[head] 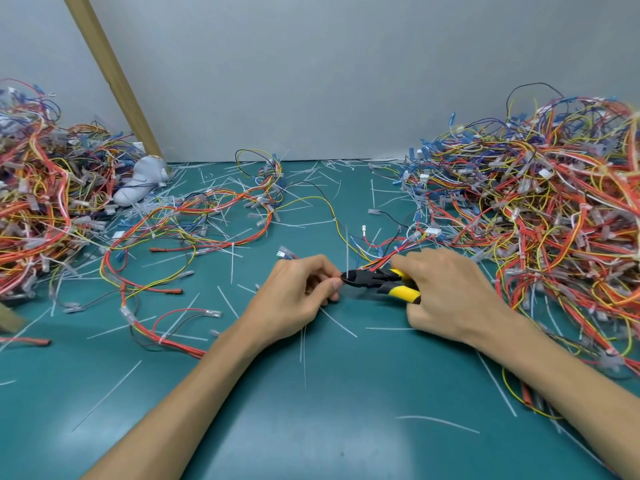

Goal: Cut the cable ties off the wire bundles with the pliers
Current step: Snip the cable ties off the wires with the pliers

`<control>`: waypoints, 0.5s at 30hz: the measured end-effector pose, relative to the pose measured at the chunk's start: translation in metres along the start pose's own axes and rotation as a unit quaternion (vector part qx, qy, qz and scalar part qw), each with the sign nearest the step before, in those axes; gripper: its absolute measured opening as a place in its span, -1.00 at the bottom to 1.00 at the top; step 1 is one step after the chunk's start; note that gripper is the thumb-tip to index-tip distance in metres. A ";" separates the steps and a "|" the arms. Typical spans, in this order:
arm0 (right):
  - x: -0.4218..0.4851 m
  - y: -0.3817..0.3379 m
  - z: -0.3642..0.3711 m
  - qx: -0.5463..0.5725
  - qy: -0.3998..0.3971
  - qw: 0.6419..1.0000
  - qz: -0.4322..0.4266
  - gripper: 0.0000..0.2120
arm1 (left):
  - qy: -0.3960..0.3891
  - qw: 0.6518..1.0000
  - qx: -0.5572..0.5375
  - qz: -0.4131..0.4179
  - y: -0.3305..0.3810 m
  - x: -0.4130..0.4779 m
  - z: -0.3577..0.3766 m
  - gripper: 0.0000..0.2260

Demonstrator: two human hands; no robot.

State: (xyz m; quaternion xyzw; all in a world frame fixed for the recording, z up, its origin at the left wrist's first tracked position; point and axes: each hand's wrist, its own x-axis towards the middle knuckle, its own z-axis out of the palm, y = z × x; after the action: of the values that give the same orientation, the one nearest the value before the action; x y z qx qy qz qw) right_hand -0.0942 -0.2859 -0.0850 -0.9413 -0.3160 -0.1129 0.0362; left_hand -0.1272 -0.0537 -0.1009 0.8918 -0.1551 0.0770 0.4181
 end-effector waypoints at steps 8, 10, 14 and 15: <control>0.000 -0.003 0.000 -0.066 0.085 0.994 0.016 -0.79 | 0.007 0.999 0.043 0.023 0.002 0.001 0.000 -0.96; 0.000 -0.004 0.000 -0.067 0.093 0.993 0.026 -0.76 | 0.004 0.997 0.070 0.037 0.003 0.000 0.000 -0.95; 0.000 -0.004 0.002 -0.071 0.103 0.992 0.031 -0.71 | 0.016 0.996 0.069 0.046 0.004 0.000 0.001 -0.93; 0.000 -0.003 0.003 -0.076 0.105 0.991 0.033 -0.67 | 0.022 0.997 0.066 0.046 0.003 0.000 0.001 -0.93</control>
State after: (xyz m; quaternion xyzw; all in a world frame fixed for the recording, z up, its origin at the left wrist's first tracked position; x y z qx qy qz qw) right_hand -0.0956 -0.2827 -0.0875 -0.9342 -0.2698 -0.2333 0.0015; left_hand -0.1287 -0.0566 -0.0992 0.9075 -0.1807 0.1259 0.3578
